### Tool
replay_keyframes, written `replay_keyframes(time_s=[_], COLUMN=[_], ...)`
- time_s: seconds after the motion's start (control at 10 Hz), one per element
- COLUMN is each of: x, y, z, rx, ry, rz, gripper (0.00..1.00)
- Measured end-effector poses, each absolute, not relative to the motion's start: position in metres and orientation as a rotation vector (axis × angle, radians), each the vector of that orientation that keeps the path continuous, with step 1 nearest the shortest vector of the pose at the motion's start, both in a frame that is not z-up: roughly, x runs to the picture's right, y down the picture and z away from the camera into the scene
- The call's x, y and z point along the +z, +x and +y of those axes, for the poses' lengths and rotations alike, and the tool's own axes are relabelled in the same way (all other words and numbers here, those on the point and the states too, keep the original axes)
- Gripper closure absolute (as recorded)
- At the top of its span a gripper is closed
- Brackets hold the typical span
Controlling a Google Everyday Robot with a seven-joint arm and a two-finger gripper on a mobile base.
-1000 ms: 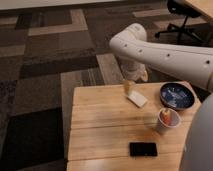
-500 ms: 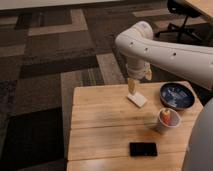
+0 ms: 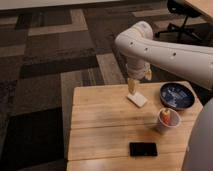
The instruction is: Place the white sponge in the ceramic bowl
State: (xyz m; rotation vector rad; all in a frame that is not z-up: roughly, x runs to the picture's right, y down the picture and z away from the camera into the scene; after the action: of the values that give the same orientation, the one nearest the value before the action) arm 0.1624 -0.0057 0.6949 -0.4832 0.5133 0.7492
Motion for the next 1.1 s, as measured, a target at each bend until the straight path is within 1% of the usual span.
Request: replay_keyframes(time_s=[0.3, 0.5, 0.7, 0.8, 1.1], x=[0.739, 0.762, 0.776, 0.792, 0.809], y=[0.145, 0.141, 0.143, 0.146, 0.158], z=[0.005, 0.005, 0.005, 0.009, 0.012], rx=[0.724, 0.695, 0.681, 0.666, 0.658], ry=[-0.494, -0.495, -0.503, -0.52, -0.546], rz=[0.454, 0.405, 0.371, 0.339, 0.302], gripper=[0.35, 0.35, 0.35, 0.35, 0.35])
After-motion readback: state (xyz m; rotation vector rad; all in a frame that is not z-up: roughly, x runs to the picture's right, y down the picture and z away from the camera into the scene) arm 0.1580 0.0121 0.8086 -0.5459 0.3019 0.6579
